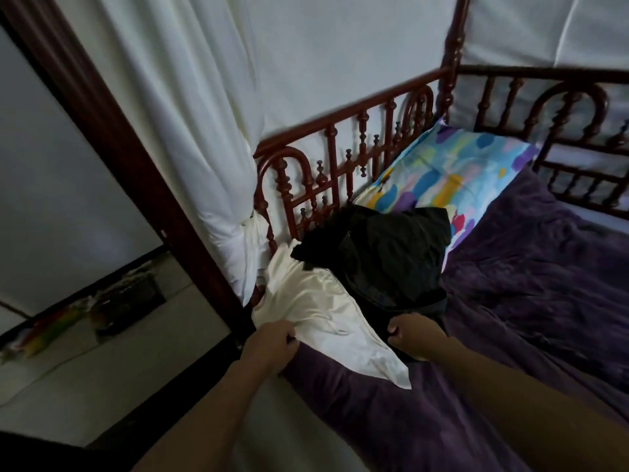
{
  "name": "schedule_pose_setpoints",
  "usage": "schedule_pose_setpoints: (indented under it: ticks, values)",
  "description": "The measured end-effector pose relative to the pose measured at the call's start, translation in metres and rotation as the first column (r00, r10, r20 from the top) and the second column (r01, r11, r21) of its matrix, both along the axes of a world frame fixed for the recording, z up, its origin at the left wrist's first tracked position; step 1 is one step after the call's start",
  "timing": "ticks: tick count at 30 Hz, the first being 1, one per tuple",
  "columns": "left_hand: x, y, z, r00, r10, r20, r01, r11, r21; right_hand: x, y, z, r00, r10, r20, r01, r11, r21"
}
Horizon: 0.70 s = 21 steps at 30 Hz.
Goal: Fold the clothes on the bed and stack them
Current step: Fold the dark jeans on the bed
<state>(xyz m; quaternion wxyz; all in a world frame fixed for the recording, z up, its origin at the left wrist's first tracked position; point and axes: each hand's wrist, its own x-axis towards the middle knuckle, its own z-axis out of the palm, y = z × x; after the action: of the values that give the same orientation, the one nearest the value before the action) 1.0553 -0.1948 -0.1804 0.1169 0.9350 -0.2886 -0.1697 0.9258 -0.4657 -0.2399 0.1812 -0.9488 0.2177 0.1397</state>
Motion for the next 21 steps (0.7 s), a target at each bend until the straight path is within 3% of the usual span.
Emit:
schedule_pose_setpoints:
  ticks: [10,16,21]
  values:
    - [0.107,-0.084,-0.068,0.963,-0.132,-0.234,0.146,0.988,0.044,0.104,-0.078,-0.090,0.970,-0.187,-0.156,0.202,0.976,0.086]
    - [0.176,-0.133,-0.108,0.946,-0.160,-0.281,0.195,0.975,0.102,0.204,-0.104,-0.150,0.937,-0.347,-0.044,0.349,0.928,0.129]
    - [0.214,-0.168,-0.146,0.948,-0.158,-0.277,0.191,0.977,0.096,0.235,-0.096,-0.193,0.944,-0.324,-0.068,0.328,0.943,0.052]
